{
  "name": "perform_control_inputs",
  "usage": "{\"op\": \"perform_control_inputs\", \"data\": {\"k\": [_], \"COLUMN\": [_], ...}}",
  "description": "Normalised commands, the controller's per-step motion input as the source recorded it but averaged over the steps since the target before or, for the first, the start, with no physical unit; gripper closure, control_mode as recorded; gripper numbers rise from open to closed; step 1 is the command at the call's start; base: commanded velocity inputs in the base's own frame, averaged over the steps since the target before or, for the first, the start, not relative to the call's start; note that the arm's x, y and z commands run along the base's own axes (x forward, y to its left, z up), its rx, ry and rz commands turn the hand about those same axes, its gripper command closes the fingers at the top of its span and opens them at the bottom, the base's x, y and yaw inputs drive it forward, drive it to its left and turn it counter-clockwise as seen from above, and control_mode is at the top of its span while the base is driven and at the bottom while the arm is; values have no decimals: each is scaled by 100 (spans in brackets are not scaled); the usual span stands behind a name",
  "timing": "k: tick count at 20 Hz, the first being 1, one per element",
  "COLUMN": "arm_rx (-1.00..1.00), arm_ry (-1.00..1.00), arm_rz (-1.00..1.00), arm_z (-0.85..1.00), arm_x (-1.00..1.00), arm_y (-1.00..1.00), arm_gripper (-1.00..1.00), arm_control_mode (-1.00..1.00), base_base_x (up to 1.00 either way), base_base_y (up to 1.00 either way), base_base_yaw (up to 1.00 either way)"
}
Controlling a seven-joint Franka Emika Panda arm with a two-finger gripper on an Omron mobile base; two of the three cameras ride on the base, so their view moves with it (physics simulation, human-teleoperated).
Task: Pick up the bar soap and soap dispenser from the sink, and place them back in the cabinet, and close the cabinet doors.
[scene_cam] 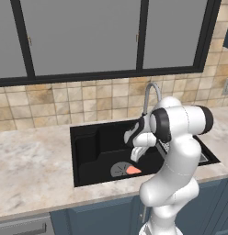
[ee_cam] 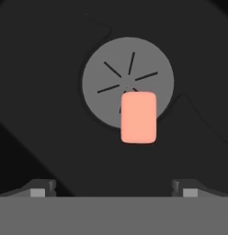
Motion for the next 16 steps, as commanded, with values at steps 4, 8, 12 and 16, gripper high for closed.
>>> {"op": "perform_control_inputs", "data": {"k": [4,8,12,16], "arm_rx": [0,0,0,0], "arm_ry": [0,0,0,0], "arm_rz": [0,0,0,0], "arm_z": [-3,0,-5,-8], "arm_x": [10,24,15,10], "arm_y": [0,0,0,0], "arm_gripper": [-100,-100,-100,-100], "arm_control_mode": [-100,-100,-100,-100], "base_base_x": [0,0,0,0], "base_base_y": [0,0,0,0], "base_base_yaw": [0,0,0,0]}}
